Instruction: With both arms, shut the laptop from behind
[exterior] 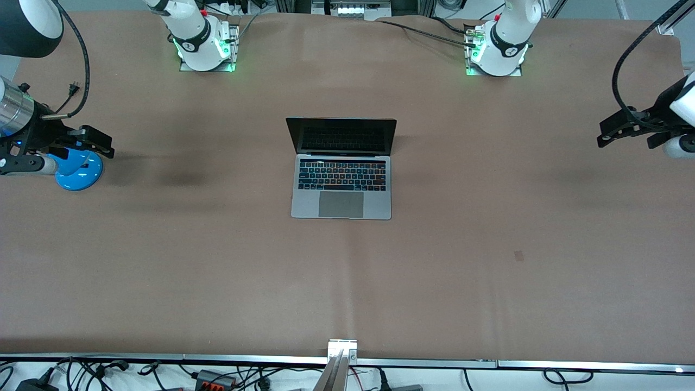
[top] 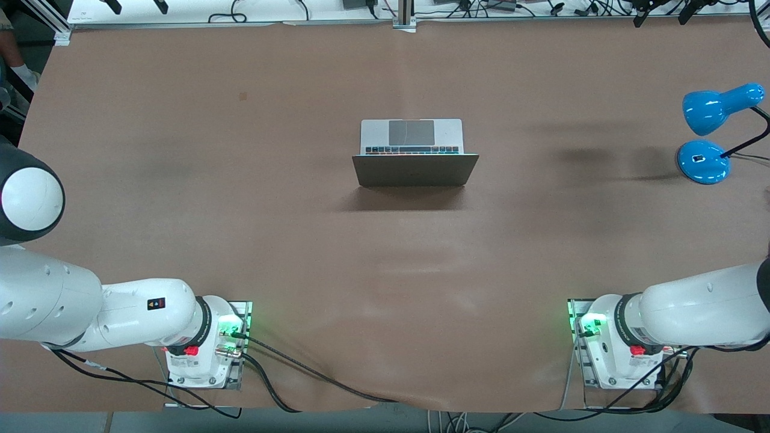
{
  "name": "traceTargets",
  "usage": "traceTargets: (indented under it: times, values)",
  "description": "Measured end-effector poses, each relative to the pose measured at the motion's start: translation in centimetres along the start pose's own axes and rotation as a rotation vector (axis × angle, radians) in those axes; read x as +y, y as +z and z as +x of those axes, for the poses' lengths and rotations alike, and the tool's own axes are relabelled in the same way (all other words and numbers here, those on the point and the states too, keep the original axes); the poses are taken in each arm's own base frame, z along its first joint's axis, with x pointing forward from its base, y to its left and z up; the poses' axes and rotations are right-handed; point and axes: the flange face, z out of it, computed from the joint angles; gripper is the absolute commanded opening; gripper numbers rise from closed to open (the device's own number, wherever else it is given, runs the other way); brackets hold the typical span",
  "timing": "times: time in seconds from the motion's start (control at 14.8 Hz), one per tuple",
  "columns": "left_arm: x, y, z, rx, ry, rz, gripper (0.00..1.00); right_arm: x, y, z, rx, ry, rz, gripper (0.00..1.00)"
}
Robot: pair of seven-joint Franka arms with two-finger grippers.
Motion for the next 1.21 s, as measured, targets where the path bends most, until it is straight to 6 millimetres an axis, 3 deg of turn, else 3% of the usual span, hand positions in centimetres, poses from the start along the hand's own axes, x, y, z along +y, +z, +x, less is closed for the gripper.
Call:
traceTargets:
  times: [0.13,0.4,0.67,1.08,1.15,1.21]
  values:
    - [0.8,0.0,0.0,0.000,-0.002,0.000,1.00,0.0,0.0,0.0,0.000,0.000,0.000,1.00]
    - [-0.3,0.0,0.0,-0.001,-0.023,0.000,1.00,0.0,-0.6,0.1,0.013,0.000,0.000,1.00]
    - [-0.2,0.3,0.0,-0.010,-0.020,0.000,1.00,0.0,-0.9,0.1,0.019,0.000,0.000,1.00]
    - [-0.3,3.5,1.6,-0.070,-0.017,-0.009,1.00,0.0,-0.8,-0.1,0.000,0.000,0.000,1.00]
    - [-0.6,4.2,1.9,-0.082,-0.020,-0.011,0.94,-0.1,-0.7,-0.2,-0.007,-0.001,0.000,1.00]
    - [-0.8,5.0,2.2,-0.095,-0.023,-0.013,0.62,-0.1,-0.6,-0.3,-0.017,-0.001,0.001,0.96]
